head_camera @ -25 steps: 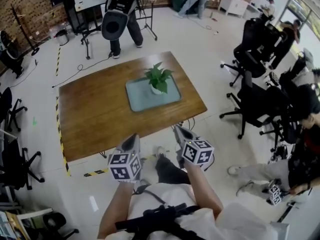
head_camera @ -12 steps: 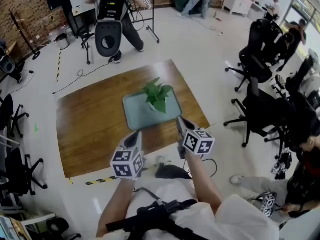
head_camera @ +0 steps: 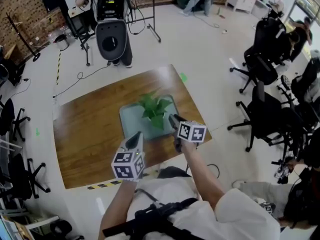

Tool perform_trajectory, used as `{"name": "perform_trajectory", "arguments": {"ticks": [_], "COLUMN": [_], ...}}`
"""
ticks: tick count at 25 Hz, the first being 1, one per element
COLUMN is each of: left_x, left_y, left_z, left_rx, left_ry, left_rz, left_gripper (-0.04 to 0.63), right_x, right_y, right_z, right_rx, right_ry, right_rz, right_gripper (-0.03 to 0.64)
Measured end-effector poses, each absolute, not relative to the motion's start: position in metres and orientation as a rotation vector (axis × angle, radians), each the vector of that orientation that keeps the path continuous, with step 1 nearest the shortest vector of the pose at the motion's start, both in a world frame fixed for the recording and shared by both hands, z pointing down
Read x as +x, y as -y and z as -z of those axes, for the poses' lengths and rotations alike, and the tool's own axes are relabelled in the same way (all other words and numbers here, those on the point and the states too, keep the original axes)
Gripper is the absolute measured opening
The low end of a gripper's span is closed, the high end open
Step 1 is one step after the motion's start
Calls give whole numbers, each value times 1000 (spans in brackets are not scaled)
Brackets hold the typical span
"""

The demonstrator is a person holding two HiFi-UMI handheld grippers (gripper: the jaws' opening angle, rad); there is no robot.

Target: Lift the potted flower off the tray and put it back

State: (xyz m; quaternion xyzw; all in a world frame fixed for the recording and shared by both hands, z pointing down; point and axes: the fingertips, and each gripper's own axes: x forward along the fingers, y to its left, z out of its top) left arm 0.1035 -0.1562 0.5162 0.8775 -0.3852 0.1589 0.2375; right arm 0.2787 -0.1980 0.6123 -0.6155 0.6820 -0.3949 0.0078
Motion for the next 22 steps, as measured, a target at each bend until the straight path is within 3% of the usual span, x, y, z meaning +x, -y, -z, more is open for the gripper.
{"name": "perform_trajectory", "arguments": {"ticks": [18,22], "left_x": [89,87], "left_y": [184,182], "left_z": [-539,-542], "left_rx": [2294,2277], "left_ry": [1164,1175], "left_rz": [-457,-449], "left_gripper": [0,0], "right_x": [265,265], "right_y": [254,257], "right_z": [-681,-681], "right_rx": [-1872,-1867], "right_ry": [-2100,-2100], "right_rz": [1419,1411], "right_gripper": [139,84]}}
